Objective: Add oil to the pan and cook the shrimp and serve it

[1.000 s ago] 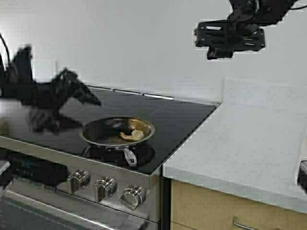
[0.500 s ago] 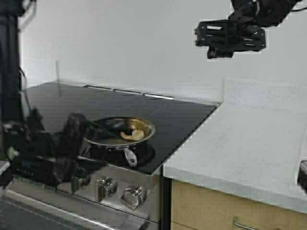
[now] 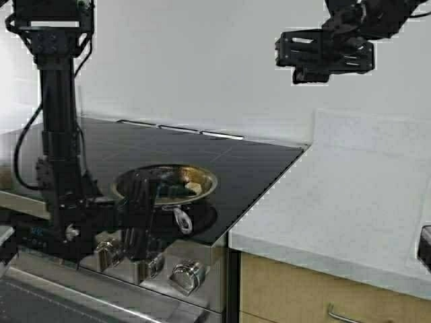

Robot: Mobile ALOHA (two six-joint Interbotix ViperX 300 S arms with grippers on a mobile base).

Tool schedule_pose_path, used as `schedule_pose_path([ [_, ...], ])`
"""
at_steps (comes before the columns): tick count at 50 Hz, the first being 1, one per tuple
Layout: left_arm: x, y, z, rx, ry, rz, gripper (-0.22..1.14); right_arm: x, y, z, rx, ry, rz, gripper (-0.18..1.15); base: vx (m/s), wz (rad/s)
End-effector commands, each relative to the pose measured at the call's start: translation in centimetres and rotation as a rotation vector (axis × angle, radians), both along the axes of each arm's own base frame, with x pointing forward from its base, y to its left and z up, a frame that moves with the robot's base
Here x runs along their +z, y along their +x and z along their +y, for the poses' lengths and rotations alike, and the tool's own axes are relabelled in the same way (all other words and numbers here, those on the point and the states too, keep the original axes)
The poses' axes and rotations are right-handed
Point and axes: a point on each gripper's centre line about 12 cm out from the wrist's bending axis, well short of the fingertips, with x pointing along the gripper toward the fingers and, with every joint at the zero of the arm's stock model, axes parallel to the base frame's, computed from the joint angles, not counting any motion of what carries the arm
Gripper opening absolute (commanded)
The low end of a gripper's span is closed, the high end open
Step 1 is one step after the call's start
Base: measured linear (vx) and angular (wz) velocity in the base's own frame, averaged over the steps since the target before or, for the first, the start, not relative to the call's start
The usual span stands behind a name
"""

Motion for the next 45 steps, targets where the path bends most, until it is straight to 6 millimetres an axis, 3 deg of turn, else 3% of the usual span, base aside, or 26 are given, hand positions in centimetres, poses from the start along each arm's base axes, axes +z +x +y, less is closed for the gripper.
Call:
schedule_pose_path([
  [1, 0.8, 1.5, -1.2, -0.003, -0.046, -0.04, 1.02, 1.1, 0.3, 0.2, 0.002, 0.014, -0.036, 0.06, 0.0, 0.0],
  [14, 0.0, 2.5, -3.3, -0.028, -0.148, 0.009, 1.02, 1.0, 0.2, 0.2, 0.002, 0.012, -0.033, 0.06, 0.0, 0.0],
  [25, 0.1, 2.4, -3.6, -0.035, -0.162, 0.025, 0.96, 0.9, 0.2, 0.2, 0.002, 0.011, -0.03, 0.06, 0.0, 0.0],
  [31, 0.1, 2.3, -3.6, -0.032, -0.172, 0.041, 0.71, 0.9, 0.2, 0.2, 0.001, 0.012, -0.031, 0.06, 0.0, 0.0],
  [40, 0.5, 2.4, -3.4, -0.012, -0.194, 0.063, -0.08, 0.9, 0.2, 0.2, 0.0, 0.013, -0.031, 0.06, 0.0, 0.0],
  [42, 0.7, 2.4, -3.5, -0.008, -0.195, 0.061, -0.13, 0.8, 0.1, 0.1, 0.0, 0.012, -0.028, 0.06, 0.0, 0.0],
  [45, 1.0, 2.3, -3.4, -0.002, -0.195, 0.059, -0.05, 0.7, 0.1, 0.1, 0.0, 0.011, -0.025, 0.06, 0.0, 0.0],
])
